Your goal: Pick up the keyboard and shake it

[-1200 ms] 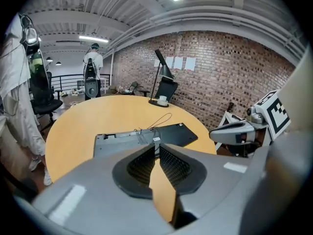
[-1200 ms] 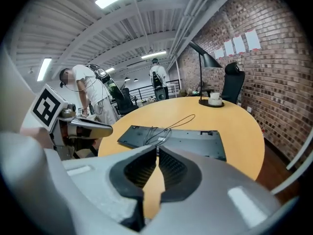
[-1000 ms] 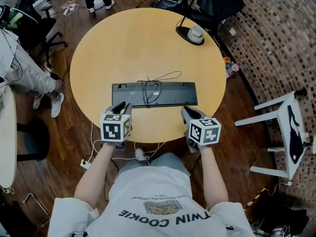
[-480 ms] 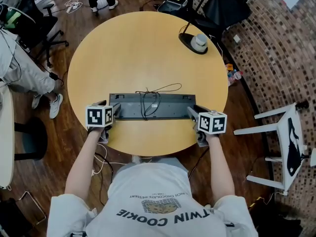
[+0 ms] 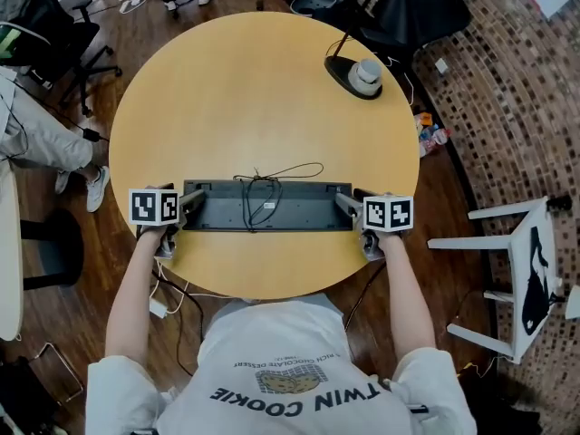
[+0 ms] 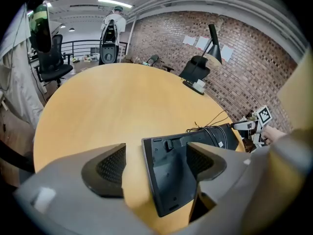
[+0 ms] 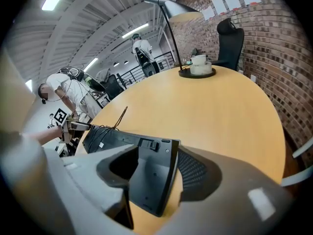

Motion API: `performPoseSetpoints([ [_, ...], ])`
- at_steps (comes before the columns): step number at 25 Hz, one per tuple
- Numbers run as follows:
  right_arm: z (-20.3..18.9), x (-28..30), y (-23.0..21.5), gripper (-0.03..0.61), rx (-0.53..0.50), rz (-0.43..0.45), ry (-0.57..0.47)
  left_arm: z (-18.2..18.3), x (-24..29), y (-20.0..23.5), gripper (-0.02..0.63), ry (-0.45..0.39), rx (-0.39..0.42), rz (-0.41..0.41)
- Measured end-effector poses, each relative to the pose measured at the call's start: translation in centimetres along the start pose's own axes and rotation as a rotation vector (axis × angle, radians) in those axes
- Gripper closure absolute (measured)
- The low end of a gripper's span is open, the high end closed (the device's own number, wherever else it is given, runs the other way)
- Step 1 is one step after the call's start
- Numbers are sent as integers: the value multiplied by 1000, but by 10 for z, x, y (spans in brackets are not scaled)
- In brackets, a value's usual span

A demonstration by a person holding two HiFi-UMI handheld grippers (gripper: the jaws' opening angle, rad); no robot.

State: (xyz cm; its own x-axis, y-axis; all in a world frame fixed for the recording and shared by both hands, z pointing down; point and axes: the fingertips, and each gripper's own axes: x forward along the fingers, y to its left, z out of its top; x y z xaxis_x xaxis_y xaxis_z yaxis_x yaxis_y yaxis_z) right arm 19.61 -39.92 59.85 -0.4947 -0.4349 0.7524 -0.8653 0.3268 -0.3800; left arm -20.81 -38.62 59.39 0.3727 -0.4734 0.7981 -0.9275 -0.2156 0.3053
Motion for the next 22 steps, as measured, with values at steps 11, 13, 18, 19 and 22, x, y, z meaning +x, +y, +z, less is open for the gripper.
performPoseSetpoints([
  [11,7,25,-15,321,-13,60,134,-2,23,-9,198,79,70,-42],
  [13,8,28,-12,321,-2,67,149,-2,23,-6,195,89,71,-36],
  [18,7,30,-10,321,-5,92,183,-2,29,-13,216,106,54,-78],
  [19,8,30,-10,321,-10,96,195,-1,30,-15,232,108,45,-87],
  [22,8,30,-9,321,-14,85,231,3,29,-15,239,96,6,-92],
])
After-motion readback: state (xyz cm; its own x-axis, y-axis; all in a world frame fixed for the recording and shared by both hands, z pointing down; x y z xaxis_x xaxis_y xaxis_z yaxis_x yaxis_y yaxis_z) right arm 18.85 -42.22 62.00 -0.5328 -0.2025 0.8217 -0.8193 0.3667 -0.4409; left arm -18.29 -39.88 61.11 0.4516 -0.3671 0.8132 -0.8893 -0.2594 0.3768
